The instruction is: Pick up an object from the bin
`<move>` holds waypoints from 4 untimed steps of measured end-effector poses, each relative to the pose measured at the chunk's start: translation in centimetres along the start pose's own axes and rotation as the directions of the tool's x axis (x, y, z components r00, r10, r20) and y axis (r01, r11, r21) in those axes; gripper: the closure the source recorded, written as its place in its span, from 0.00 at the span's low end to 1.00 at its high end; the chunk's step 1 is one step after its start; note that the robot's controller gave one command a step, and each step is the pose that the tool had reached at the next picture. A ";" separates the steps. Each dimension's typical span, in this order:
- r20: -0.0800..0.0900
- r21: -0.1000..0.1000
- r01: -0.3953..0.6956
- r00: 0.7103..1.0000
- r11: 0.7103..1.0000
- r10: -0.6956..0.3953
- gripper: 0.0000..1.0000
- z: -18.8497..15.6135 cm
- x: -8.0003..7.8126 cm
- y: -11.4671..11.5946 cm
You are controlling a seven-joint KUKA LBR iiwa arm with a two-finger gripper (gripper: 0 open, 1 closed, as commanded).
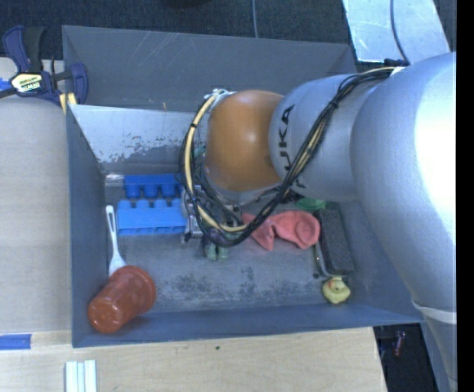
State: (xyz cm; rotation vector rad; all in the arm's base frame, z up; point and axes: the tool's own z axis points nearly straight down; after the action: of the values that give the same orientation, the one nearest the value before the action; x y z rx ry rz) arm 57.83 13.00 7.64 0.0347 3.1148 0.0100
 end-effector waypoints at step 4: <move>0.013 -0.003 0.041 0.999 0.999 -0.041 0.00 -1.4 -3.8 1.2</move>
Offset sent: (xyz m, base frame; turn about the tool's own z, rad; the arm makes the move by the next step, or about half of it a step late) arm -0.0104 0.0118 0.0526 -0.0299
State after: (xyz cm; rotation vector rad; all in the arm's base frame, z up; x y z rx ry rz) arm 61.60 14.14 9.16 -0.0287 3.1017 0.0137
